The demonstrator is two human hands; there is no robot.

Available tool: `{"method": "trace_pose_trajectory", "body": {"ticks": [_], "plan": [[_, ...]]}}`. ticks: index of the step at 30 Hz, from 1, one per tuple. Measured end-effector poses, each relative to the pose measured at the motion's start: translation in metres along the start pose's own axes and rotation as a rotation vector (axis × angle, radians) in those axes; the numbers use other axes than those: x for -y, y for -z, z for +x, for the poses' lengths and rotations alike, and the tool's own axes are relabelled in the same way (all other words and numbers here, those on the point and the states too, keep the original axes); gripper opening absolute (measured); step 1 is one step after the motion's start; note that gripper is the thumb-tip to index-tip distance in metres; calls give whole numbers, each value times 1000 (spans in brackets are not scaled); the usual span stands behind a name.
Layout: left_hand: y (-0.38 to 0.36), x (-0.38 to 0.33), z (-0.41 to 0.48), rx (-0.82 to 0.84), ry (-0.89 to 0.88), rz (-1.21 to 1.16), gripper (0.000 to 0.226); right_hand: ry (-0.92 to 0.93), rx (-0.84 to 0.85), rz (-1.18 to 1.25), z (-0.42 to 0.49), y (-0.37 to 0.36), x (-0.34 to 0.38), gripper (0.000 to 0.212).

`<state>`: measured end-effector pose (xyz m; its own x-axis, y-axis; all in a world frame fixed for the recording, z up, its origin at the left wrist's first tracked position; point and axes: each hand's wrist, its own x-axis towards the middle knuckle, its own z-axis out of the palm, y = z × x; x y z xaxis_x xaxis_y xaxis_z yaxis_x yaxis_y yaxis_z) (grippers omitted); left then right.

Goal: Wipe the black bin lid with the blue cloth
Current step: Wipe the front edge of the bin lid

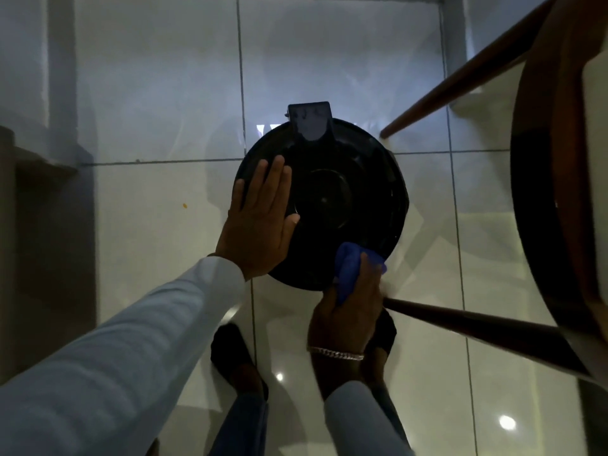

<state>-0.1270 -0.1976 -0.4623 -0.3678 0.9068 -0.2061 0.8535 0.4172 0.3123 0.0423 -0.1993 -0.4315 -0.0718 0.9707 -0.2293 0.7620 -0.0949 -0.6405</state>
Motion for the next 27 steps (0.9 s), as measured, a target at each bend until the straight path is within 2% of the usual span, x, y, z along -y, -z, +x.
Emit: {"method": "trace_pose_trajectory", "body": {"ticks": [2,4,7,9,11,13,17,19,21,23,25,27], "plan": [[1,-4,0,7,16,-16,68,-95,12,58,-20,-7,17,50],[4,-5,0,47,24,-37,70,-191,83,79,-37,-13,31,52],[15,2,8,198,24,-145,73,-262,156,90,-50,-22,41,54],[37,-2,16,339,101,-308,72,-262,267,201,-55,-16,55,50],[73,-20,21,396,271,-583,66,-189,331,295,-54,3,74,46],[115,-48,9,352,436,-891,56,-97,282,335,-44,33,93,48],[195,-119,-28,230,521,-1225,44,233,162,271,-9,127,128,61],[222,-151,-39,169,542,-1349,38,412,222,229,7,181,139,65],[243,-181,-40,112,564,-1486,27,464,285,329,21,235,143,70],[257,-215,-30,156,551,-1673,27,318,317,571,41,285,143,77],[264,-249,-15,256,490,-1836,34,115,276,712,70,325,138,77],[262,-277,3,336,398,-1842,32,-157,317,826,106,346,122,65]]}}
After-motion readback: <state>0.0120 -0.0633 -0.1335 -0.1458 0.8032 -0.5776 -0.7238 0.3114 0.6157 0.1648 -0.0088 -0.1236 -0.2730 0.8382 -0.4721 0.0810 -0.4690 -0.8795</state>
